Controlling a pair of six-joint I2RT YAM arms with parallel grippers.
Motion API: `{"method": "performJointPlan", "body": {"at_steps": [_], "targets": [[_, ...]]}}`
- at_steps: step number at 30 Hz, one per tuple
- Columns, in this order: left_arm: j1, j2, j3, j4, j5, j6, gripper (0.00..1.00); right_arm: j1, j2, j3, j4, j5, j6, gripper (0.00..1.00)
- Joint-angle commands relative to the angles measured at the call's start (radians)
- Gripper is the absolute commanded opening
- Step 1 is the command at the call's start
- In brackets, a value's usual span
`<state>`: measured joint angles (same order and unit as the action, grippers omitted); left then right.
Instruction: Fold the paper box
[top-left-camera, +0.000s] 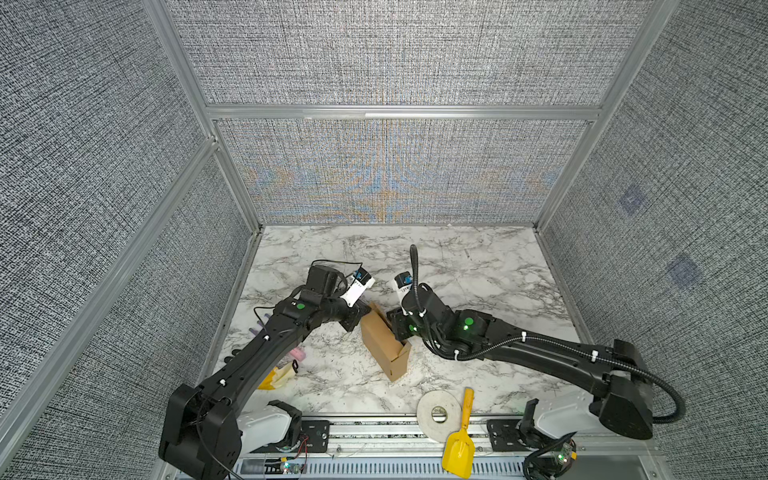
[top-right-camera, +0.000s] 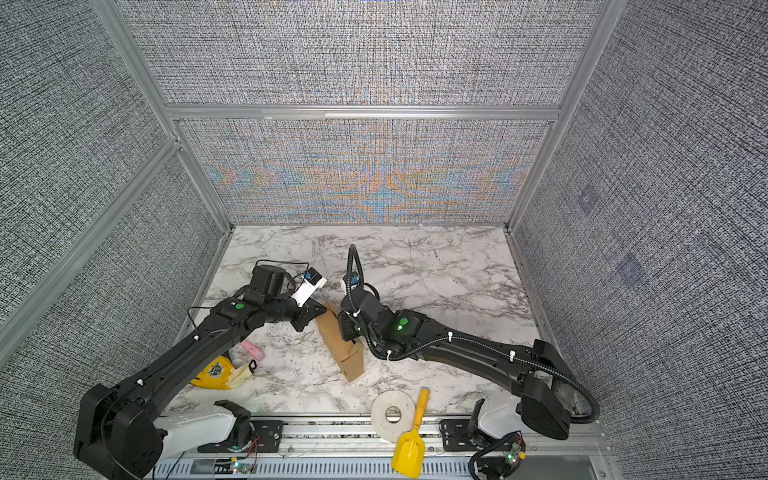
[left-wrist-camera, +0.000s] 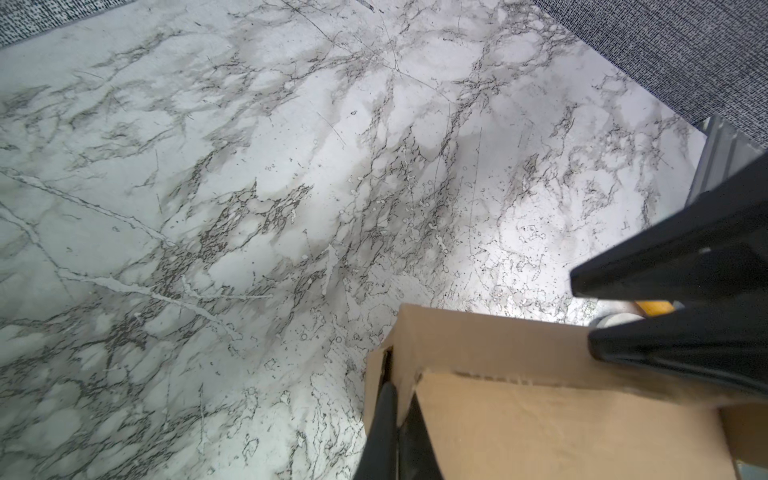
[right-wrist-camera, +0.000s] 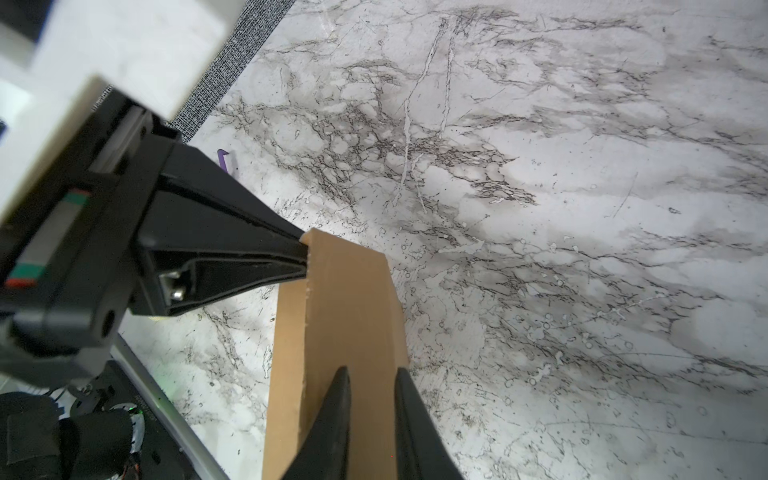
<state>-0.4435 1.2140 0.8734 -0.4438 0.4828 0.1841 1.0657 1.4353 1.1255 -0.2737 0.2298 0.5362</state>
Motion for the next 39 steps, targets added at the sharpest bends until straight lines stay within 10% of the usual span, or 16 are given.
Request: {"method": "performJointPlan", "body": {"at_steps": [1, 29, 39], "targets": [[0.001, 0.008, -0.01, -0.144, -0.064, 0.016, 0.02, 0.012, -0.001, -0.006, 0.027, 0.002, 0.004, 0.22], [0.016, -0.001, -0.018, -0.199, -0.032, 0.118, 0.03, 0.062, -0.038, 0.038, -0.018, 0.057, 0.016, 0.31], [0.017, 0.0, -0.02, -0.199, -0.032, 0.114, 0.03, 0.105, 0.035, 0.134, -0.176, 0.173, -0.23, 0.34]]}}
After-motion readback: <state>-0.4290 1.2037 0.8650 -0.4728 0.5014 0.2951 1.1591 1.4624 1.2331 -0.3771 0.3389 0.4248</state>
